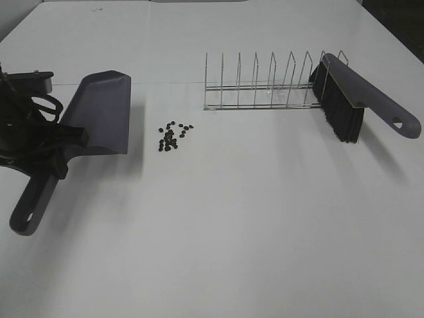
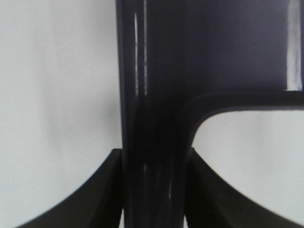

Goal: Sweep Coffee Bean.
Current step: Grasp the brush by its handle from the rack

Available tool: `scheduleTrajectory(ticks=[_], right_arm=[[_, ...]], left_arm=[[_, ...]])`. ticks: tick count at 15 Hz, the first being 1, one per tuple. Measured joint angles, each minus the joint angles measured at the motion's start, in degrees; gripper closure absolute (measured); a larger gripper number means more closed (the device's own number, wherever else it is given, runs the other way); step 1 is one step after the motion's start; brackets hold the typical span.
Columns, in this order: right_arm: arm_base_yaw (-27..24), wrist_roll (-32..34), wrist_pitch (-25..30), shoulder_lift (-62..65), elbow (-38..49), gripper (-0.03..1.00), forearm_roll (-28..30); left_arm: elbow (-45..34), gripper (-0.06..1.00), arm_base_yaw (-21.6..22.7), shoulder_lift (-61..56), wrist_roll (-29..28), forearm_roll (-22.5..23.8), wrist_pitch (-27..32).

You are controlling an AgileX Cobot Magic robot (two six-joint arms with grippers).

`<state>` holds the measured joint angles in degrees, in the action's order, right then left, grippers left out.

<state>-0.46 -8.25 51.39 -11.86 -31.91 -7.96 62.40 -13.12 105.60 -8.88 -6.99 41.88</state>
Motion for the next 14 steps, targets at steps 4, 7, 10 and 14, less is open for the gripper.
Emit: scheduleTrajectory(ticks=[4, 7, 10, 14], right_arm=[[0.00, 0.00, -7.62, -23.89, -7.68, 0.21, 0.46], [0.00, 0.00, -7.79, -41.77, -17.93, 0.21, 0.46], [0.00, 0.00, -7.28, -58.16, -28.19, 0.21, 1.03], [0.00, 0.00, -3.67, -79.58, -45.38, 0.29, 3.67]], left_arm=[[0.00, 0.63, 0.00, 0.00, 0.00, 0.00, 0.34], [0.00, 0.63, 0.00, 0.00, 0.00, 0.00, 0.46], [0.00, 0.63, 0.00, 0.00, 0.00, 0.00, 0.52], [0.00, 0.63, 0.00, 0.00, 0.00, 0.00, 0.57]])
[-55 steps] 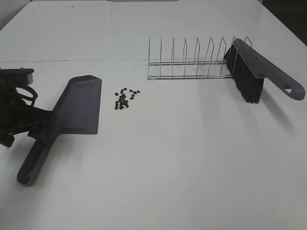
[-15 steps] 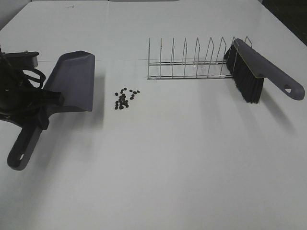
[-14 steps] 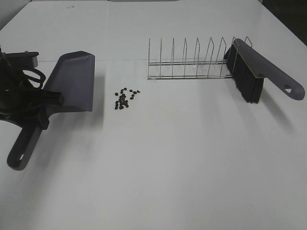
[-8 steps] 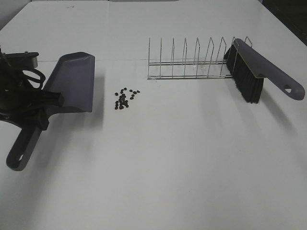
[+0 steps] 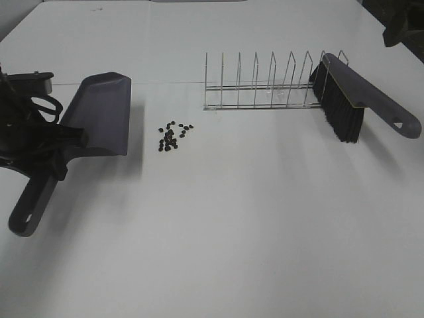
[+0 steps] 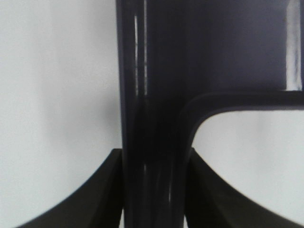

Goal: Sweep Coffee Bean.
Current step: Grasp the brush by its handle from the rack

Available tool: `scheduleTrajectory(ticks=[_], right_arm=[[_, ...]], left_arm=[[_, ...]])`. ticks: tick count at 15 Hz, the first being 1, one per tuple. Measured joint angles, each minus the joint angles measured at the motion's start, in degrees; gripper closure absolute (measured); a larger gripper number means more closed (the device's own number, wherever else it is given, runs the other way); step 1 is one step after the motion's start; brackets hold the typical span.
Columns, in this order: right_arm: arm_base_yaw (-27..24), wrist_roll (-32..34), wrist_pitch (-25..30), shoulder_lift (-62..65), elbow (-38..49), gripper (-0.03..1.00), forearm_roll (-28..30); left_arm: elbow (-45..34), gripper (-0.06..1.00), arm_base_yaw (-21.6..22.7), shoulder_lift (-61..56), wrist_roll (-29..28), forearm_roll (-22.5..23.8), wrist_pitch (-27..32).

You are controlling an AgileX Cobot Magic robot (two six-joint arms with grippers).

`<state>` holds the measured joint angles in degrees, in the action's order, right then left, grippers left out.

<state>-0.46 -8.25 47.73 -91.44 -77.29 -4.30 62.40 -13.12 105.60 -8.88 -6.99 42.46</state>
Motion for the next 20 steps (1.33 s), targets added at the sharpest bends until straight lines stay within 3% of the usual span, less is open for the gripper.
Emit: scheduleTrajectory(ticks=[7, 13, 20], right_arm=[[0.00, 0.00, 9.51, -24.01, -25.10, 0.30, 0.17], [0.00, -0.11, 11.46, -40.11, -41.77, 0.30, 1.60], [0.00, -1.55, 7.28, -46.81, -43.66, 0.32, 3.38]], left_arm=[[0.00, 0.63, 0.00, 0.00, 0.00, 0.00, 0.00], [0.00, 0.63, 0.00, 0.00, 0.00, 0.06, 0.00], [0.00, 0.63, 0.00, 0.00, 0.00, 0.74, 0.00]])
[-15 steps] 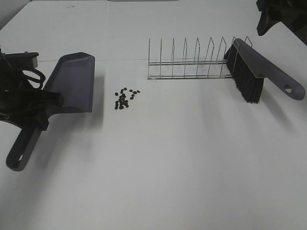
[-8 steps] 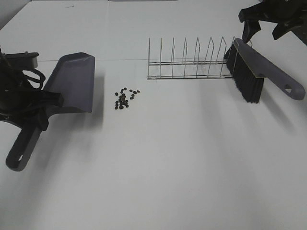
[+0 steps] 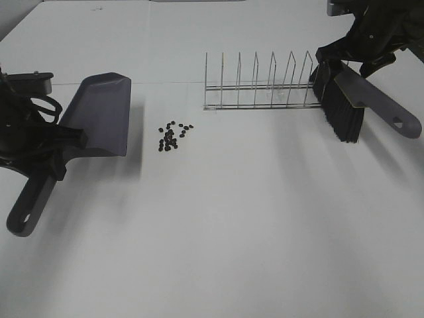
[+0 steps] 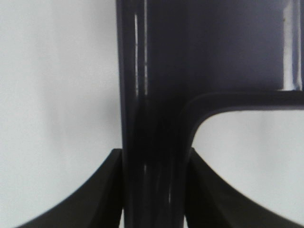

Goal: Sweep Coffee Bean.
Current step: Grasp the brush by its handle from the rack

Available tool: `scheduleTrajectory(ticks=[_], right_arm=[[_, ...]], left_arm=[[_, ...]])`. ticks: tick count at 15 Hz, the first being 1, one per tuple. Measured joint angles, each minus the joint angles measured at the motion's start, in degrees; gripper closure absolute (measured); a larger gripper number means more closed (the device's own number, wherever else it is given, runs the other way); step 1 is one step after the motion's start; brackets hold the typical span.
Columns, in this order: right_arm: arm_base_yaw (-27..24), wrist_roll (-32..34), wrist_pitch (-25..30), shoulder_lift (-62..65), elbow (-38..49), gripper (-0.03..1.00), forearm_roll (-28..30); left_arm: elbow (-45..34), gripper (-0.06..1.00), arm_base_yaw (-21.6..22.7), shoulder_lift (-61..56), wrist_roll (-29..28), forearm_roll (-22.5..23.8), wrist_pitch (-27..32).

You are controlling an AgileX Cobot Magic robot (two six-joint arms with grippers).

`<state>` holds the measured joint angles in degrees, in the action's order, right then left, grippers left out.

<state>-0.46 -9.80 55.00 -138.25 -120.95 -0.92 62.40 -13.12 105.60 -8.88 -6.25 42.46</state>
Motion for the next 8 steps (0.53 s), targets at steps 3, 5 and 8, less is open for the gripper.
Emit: scheduleTrajectory(ticks=[3, 5, 8], right_arm=[[0.00, 0.06, -0.97, -1.43, 0.00, 0.37, 0.46], [0.00, 0.52, -1.03, -1.83, 0.00, 0.53, 0.57], [0.00, 1.83, -1.03, -1.83, -0.11, 0.70, 0.92]], left_arm=[[0.00, 0.63, 0.00, 0.00, 0.00, 0.63, 0.00], [0.00, 0.63, 0.00, 0.00, 0.00, 0.69, 0.00], [0.00, 0.63, 0.00, 0.00, 0.00, 0.69, 0.00]])
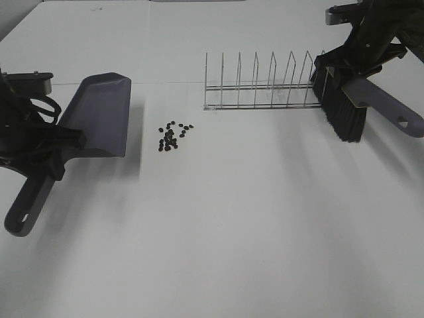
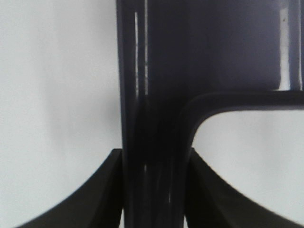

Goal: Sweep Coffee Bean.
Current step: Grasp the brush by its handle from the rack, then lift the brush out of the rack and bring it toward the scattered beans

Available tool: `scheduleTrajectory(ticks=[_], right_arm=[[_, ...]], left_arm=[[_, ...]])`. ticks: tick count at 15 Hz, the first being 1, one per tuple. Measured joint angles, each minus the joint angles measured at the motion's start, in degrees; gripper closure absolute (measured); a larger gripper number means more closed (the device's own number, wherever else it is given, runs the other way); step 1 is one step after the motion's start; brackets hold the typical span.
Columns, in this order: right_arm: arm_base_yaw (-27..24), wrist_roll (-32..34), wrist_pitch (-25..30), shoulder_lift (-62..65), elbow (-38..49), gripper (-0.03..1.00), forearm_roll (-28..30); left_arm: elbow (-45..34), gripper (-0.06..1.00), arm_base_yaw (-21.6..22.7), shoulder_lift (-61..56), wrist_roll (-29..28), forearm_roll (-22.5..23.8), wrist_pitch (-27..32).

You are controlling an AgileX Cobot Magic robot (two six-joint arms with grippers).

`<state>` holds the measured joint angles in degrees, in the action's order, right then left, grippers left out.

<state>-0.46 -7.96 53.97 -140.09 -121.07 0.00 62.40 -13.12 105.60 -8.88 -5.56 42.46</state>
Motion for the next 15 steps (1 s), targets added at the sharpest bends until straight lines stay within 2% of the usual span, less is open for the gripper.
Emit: scheduleTrajectory(ticks=[5, 10, 12, 15], right_arm=[[0.06, 1.66, 4.87, 0.97, -4.07, 0.70, 1.32], [0.00, 1.72, 10.60, 9.97, -5.04, 0.70, 2.12], [0.00, 1.72, 15.76, 14.21, -5.21, 0.70, 1.78], [0.00, 1.72, 16.04, 15.47, -4.24, 0.70, -4.13]], left_arm=[[0.00, 0.63, 0.00, 0.00, 0.00, 0.11, 0.00], [0.00, 0.63, 0.00, 0.00, 0.00, 0.52, 0.17], [0.00, 0.63, 0.00, 0.00, -0.17, 2.41, 1.55], [0.00, 0.63, -0.17, 0.00, -3.90, 7.68, 3.55]])
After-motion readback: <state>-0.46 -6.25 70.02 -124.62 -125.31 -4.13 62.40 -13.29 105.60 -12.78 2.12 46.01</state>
